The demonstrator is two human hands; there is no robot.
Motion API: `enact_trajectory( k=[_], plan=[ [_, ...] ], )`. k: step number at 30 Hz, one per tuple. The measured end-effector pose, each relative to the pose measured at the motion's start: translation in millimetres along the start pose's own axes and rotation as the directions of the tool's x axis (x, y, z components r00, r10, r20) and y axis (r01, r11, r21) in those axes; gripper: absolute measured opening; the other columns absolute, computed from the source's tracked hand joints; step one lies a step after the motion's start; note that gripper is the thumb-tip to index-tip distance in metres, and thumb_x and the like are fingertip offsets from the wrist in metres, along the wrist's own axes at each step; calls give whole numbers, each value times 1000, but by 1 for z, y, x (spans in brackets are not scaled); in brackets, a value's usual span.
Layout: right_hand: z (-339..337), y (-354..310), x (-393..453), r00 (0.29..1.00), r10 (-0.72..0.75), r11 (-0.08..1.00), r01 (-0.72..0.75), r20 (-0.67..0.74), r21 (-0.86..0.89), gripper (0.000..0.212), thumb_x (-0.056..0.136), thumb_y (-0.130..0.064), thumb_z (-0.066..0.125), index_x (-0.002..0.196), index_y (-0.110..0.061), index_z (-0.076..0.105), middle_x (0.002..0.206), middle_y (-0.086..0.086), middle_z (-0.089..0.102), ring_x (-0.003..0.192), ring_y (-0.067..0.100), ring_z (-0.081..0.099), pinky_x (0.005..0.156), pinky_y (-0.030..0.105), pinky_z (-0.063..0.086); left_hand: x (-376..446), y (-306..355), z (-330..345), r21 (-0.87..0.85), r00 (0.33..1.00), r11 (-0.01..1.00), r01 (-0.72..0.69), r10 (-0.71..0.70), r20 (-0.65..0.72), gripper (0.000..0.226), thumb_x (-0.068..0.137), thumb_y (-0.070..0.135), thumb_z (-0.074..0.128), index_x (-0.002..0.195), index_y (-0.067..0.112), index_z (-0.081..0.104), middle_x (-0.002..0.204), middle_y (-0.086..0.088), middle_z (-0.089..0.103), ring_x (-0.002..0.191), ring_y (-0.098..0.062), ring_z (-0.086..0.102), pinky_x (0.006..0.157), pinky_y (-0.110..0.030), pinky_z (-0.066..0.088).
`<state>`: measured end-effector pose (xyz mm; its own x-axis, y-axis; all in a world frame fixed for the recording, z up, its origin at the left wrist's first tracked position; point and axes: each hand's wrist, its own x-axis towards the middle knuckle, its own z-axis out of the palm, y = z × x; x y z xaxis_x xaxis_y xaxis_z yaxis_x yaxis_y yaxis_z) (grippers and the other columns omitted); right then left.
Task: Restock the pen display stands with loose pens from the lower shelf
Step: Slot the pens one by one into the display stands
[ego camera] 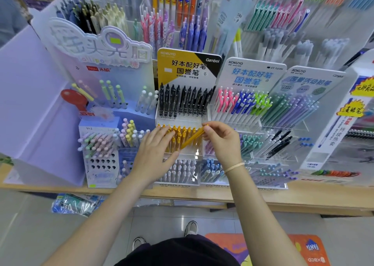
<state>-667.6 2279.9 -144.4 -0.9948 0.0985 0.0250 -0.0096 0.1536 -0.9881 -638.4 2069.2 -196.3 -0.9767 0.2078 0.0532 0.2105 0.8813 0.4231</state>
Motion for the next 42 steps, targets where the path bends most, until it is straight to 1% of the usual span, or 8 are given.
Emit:
enact_trajectory(
  k=[3,7,14,22,27,32,37,42],
  plan=[
    [7,10,3,1000,-14,997,14,2,-75,12,93,-5,65,99,-12,72,85,8,73,75,14,68,77,30,59,-4,-11,16,172,998,985,-33,24,53,77,96,69,15,161,29,1,167,6,-12,152,-14,-24,122,-41,-17],
    [11,24,5,1000,-17,990,17,0,-139,18,92,-7,66,93,-25,70,87,8,73,83,27,70,82,42,59,-3,-16,20,192,999,980,-43,37,37,73,99,66,16,158,32,-9,167,6,-17,149,-11,-29,122,-41,-18],
    [17,33,9,1000,-3,992,5,11,-129,13,93,-7,66,97,-18,71,87,9,74,82,27,71,82,46,59,-4,-23,27,213,997,974,-80,81,6,73,101,64,20,159,30,-8,168,3,-13,152,-15,-21,123,-45,-12],
    [31,43,7,990,-44,948,83,133,-306,11,90,-11,71,99,-15,76,93,2,72,86,15,68,85,31,57,-3,-22,28,188,996,979,-82,88,-25,73,101,62,25,161,27,1,169,2,-6,154,-15,-17,123,-45,-9],
    [31,40,8,979,151,988,-148,133,-38,8,88,-11,72,94,-14,75,87,8,74,80,23,71,79,33,60,-3,-20,26,169,996,982,-79,84,-23,74,100,63,22,161,27,4,169,4,-8,153,-13,-20,123,-43,-14],
    [37,39,5,957,230,972,-236,175,14,2,90,-15,71,90,-14,73,82,9,72,76,18,69,74,27,59,-4,-19,25,140,997,987,-73,78,-27,73,99,63,22,162,26,7,169,5,-6,153,-12,-19,124,-46,-10],
    [43,42,3,924,354,925,-369,144,95,17,89,-19,73,96,-4,70,83,12,70,74,18,69,74,26,60,-4,-20,23,150,997,986,-76,78,-12,74,99,63,21,162,26,7,169,5,-7,152,-11,-21,124,-46,-10],
    [45,44,1,914,377,909,-396,152,125,25,90,-21,71,101,0,65,88,18,70,77,24,71,77,31,61,-5,-20,23,121,997,990,-75,75,2,74,99,64,20,161,29,4,168,7,-11,151,-10,-24,125,-49,-6]
  ],
)
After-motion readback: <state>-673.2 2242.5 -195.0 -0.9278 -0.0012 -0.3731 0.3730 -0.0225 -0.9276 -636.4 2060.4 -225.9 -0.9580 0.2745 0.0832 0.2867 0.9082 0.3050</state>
